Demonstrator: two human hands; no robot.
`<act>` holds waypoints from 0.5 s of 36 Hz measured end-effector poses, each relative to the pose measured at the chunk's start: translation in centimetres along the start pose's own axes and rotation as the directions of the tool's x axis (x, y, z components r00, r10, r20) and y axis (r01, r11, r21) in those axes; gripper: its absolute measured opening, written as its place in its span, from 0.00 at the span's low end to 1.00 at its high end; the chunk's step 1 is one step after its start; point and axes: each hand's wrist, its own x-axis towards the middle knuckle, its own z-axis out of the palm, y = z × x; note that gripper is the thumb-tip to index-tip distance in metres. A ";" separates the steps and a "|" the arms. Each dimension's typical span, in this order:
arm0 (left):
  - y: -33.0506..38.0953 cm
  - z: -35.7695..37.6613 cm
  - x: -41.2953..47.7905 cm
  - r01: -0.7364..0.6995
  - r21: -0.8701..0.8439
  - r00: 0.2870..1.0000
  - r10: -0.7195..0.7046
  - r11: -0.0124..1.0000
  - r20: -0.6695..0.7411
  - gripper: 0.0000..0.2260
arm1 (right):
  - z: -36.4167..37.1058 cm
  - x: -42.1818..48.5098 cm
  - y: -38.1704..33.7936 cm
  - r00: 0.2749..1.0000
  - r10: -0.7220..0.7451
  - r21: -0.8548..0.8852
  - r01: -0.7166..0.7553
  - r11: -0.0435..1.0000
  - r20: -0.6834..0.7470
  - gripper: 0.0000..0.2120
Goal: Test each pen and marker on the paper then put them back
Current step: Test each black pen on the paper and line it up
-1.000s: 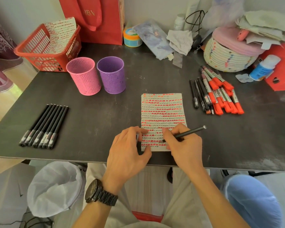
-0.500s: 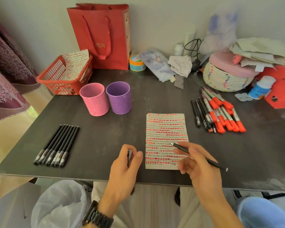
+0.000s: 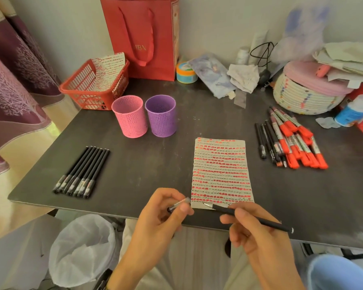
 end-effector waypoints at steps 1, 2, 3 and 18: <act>0.1 -0.1 -0.1 -0.002 -0.003 1.000 0.002 1.000 0.002 0.06 | 0.1 -0.1 -0.2 1.000 -0.004 -0.005 0.004 1.000 0.003 0.09; 0.3 -0.1 -0.1 -0.003 -0.007 1.000 0.003 1.000 0.005 0.06 | 0.1 -0.1 -0.3 1.000 -0.008 -0.012 0.008 1.000 0.007 0.10; 0.4 -0.1 -0.2 -0.002 -0.013 1.000 0.002 1.000 0.010 0.06 | 0.2 -0.2 -0.5 1.000 -0.013 -0.019 0.013 1.000 0.011 0.11; 1.2 0.4 -0.4 0.031 -0.041 0.990 -0.025 0.999 0.138 0.15 | 0.2 -0.5 -0.5 0.998 -0.008 -0.089 0.013 0.996 0.057 0.15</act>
